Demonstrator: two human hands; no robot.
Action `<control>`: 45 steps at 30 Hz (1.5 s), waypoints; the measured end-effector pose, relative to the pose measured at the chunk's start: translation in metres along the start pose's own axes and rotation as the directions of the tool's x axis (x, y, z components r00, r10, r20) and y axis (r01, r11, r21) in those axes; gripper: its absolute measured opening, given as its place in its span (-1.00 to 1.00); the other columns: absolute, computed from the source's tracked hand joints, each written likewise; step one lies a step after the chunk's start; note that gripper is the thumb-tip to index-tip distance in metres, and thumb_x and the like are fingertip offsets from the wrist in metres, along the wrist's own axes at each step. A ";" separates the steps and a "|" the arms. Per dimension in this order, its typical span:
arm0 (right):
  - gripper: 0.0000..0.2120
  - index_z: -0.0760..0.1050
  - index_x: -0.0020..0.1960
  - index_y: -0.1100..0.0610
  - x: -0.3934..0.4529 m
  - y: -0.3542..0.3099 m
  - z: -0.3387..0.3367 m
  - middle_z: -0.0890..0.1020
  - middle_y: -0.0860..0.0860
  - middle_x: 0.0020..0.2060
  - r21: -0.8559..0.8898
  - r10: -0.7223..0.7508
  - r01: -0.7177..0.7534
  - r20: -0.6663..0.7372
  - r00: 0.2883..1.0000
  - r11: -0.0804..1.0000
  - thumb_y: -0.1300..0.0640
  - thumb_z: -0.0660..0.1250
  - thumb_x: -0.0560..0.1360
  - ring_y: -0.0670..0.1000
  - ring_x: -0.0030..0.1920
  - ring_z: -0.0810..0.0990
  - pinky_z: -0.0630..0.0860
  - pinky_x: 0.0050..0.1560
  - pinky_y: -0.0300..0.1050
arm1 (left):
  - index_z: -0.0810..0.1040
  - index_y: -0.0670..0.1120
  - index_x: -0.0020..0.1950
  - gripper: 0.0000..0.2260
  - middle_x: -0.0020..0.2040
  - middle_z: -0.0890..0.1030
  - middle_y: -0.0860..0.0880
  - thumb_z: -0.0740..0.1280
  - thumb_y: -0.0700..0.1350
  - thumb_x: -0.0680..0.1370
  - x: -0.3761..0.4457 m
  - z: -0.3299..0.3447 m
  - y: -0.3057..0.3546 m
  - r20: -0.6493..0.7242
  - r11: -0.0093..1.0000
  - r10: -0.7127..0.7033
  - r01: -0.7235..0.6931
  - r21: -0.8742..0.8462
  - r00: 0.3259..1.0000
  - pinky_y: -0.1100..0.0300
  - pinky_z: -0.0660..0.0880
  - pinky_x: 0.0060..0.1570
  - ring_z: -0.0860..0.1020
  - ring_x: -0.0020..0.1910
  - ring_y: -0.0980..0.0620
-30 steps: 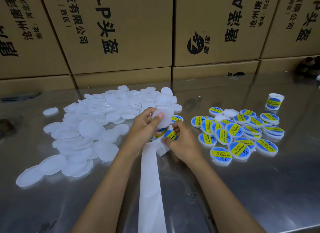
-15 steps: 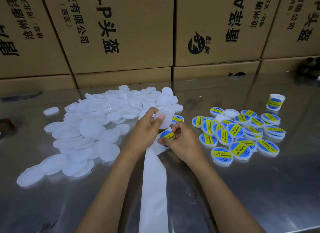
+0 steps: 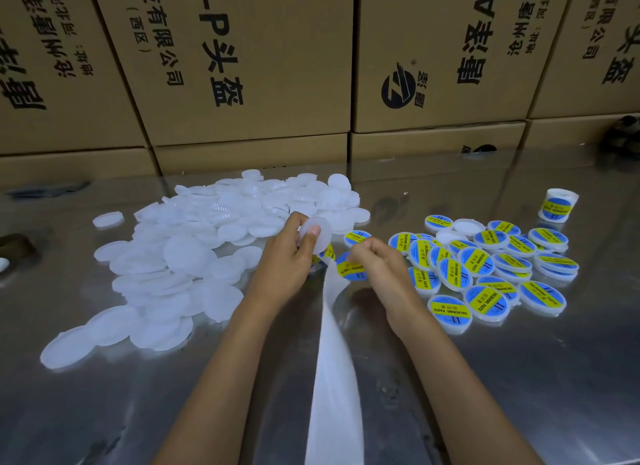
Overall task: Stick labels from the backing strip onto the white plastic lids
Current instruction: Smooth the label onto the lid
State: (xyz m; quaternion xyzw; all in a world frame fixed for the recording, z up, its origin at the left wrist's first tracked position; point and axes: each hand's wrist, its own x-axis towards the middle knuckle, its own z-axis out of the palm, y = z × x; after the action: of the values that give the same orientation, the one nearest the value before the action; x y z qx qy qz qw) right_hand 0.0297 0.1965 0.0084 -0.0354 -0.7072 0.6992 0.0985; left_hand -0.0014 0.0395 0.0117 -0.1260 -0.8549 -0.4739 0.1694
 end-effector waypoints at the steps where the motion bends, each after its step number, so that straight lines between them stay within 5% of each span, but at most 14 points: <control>1: -0.72 0.42 -0.41 0.06 0.000 -0.003 -0.002 0.49 0.01 -0.41 0.076 0.043 -0.042 -0.004 0.999 0.996 0.19 0.32 0.47 -0.07 -0.32 0.43 0.39 -0.20 -0.28 | 0.41 0.03 0.04 -0.91 -0.11 0.61 -0.03 0.17 0.00 0.69 0.000 -0.001 0.001 0.001 1.000 -0.005 0.005 -0.003 1.000 0.41 0.42 -0.40 0.54 -0.27 0.18; 4: -0.76 0.44 -0.42 0.07 0.001 -0.010 -0.007 0.45 0.10 -0.31 0.319 0.164 -0.164 0.025 0.986 0.933 0.20 0.26 0.42 0.09 -0.23 0.39 0.36 -0.08 -0.03 | 0.44 0.03 0.04 -0.92 -0.11 0.59 0.01 0.20 -0.01 0.69 -0.001 -0.002 0.006 -0.014 0.996 -0.053 0.052 -0.069 0.998 0.43 0.43 -0.39 0.57 -0.21 0.16; 7: -0.72 0.48 -0.33 0.11 -0.001 -0.014 -0.009 0.58 0.10 -0.24 0.474 0.102 -0.141 0.107 0.989 0.869 0.31 0.18 0.51 0.02 -0.26 0.56 0.50 -0.14 -0.10 | 0.49 0.07 0.01 -0.93 -0.09 0.62 0.04 0.25 -0.06 0.67 0.002 -0.005 0.014 -0.072 0.974 -0.130 0.114 -0.196 0.989 0.46 0.44 -0.33 0.62 -0.16 0.14; 10: -0.85 0.46 -0.17 0.15 -0.002 -0.015 -0.007 0.65 0.08 -0.24 0.460 0.054 -0.106 0.126 0.991 0.882 0.33 0.26 0.53 -0.01 -0.26 0.62 0.56 -0.16 -0.15 | 0.59 -0.04 0.14 -0.89 -0.02 0.68 0.00 0.30 -0.15 0.65 0.002 -0.008 0.022 -0.043 0.889 -0.223 0.185 -0.418 0.974 0.42 0.53 -0.26 0.69 -0.24 0.17; 15: -0.85 0.44 -0.03 0.21 -0.004 -0.016 -0.003 0.68 0.09 -0.24 0.436 -0.046 0.002 0.090 0.995 0.900 0.37 0.38 0.50 -0.02 -0.31 0.64 0.58 -0.25 -0.22 | 0.63 0.02 0.28 -0.73 0.09 0.64 -0.33 0.30 -0.23 0.65 -0.005 -0.002 0.034 0.145 0.710 -0.224 0.263 -0.654 0.964 0.11 0.66 -0.07 0.71 -0.01 -0.18; 21: -0.81 0.45 -0.04 0.21 -0.004 -0.016 -0.002 0.66 -0.03 -0.35 0.337 -0.086 0.091 -0.028 0.996 0.937 0.37 0.44 0.46 -0.12 -0.39 0.60 0.50 -0.35 -0.33 | 0.64 -0.08 0.25 -0.75 0.17 0.68 -0.19 0.22 -0.15 0.67 -0.005 0.004 0.046 0.267 0.554 -0.254 0.366 -0.747 0.930 0.03 0.66 -0.04 0.69 0.04 -0.10; 33: -0.79 0.45 -0.10 0.17 -0.004 -0.014 0.000 0.66 -0.04 -0.32 0.267 -0.113 0.126 -0.066 0.991 0.955 0.34 0.47 0.44 -0.15 -0.30 0.63 0.51 -0.30 -0.35 | 0.61 -0.10 0.29 -0.69 0.17 0.69 -0.12 0.16 -0.11 0.67 -0.007 0.004 0.050 0.319 0.566 -0.217 0.385 -0.729 0.923 -0.08 0.56 0.24 0.65 0.18 -0.19; 45: -0.77 0.45 -0.15 0.12 -0.001 -0.010 0.000 0.62 -0.05 -0.36 0.199 -0.131 0.150 -0.106 0.986 0.968 0.30 0.50 0.42 -0.13 -0.32 0.59 0.49 -0.30 -0.35 | 0.66 -0.01 0.23 -0.72 0.17 0.69 -0.04 0.19 -0.12 0.66 -0.009 0.007 0.053 0.290 0.669 -0.200 0.347 -0.657 0.936 -0.09 0.55 0.26 0.67 0.14 -0.06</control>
State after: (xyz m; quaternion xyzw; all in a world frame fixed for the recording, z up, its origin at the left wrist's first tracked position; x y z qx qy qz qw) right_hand 0.0312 0.1959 0.0187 -0.0068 -0.6262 0.7578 0.1832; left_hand 0.0252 0.0722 0.0457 -0.0958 -0.6328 -0.7669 -0.0483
